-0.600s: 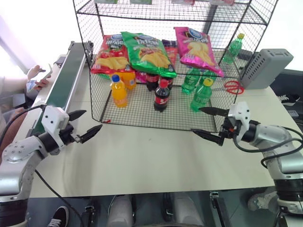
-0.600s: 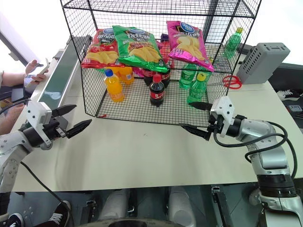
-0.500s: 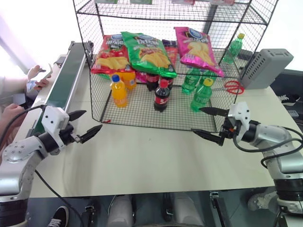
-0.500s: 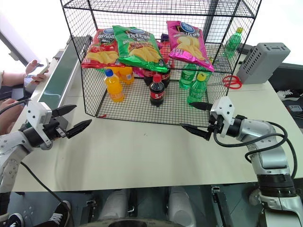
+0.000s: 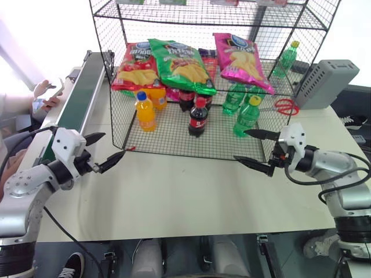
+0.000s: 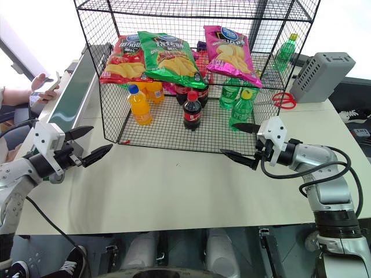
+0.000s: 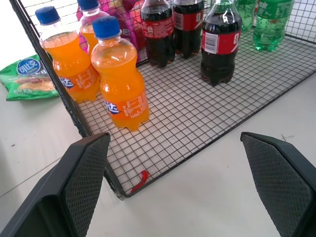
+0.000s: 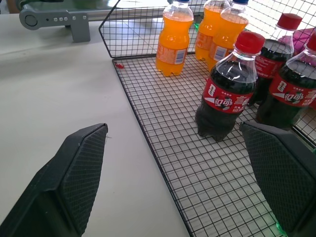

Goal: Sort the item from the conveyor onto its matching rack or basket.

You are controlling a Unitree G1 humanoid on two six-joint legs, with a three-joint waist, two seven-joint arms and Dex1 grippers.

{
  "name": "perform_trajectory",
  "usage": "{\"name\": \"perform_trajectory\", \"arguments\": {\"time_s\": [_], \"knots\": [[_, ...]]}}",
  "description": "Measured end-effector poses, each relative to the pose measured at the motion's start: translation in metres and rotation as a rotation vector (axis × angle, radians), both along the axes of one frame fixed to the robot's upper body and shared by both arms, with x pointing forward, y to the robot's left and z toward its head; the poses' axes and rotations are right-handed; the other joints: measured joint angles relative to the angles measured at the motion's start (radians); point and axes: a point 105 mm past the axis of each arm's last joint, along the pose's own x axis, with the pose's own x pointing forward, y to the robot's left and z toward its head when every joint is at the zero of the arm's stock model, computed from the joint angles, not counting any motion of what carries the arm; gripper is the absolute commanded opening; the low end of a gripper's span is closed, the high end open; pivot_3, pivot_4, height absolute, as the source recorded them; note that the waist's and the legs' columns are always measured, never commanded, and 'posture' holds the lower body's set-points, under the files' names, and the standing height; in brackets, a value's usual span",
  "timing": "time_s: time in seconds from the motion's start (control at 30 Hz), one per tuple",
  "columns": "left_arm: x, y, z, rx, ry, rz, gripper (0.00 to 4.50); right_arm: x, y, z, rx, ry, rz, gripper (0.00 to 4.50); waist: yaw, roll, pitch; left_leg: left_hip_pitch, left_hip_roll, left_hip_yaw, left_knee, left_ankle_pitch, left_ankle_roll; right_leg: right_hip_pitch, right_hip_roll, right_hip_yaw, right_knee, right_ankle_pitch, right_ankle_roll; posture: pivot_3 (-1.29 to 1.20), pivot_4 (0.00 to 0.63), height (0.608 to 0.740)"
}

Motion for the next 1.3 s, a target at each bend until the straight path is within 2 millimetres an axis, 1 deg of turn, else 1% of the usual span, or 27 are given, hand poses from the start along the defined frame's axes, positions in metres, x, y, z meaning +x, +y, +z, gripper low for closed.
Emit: {"name": "perform_trajectory", "arguments": {"time_s": [0.33, 0.8, 1.3], "knots": [[-0.002, -0.001, -0.001, 0.003, 0.004, -0.023, 4.5, 0.002, 0.001, -0.002, -0.016, -0.004, 0.009, 4.46, 0.0, 0.0, 0.0, 0.0, 0.0, 0.0, 0.0, 0.0, 0.0, 0.0, 0.0, 0.0, 0.0, 0.0, 0.0, 0.0, 0.15, 0.74], [-0.003, 0.003, -0.007, 0.011, 0.017, -0.021, 4.5, 0.003, 0.004, -0.001, -0.024, -0.019, 0.023, 4.46, 0.0, 0.0, 0.0, 0.0, 0.0, 0.0, 0.0, 0.0, 0.0, 0.0, 0.0, 0.0, 0.0, 0.0, 0.0, 0.0, 0.15, 0.74], [-0.005, 0.004, -0.011, 0.013, 0.015, -0.021, 4.5, 0.005, 0.005, -0.006, -0.044, -0.009, 0.029, 4.46, 0.0, 0.0, 0.0, 0.0, 0.0, 0.0, 0.0, 0.0, 0.0, 0.0, 0.0, 0.0, 0.0, 0.0, 0.0, 0.0, 0.15, 0.74]]}}
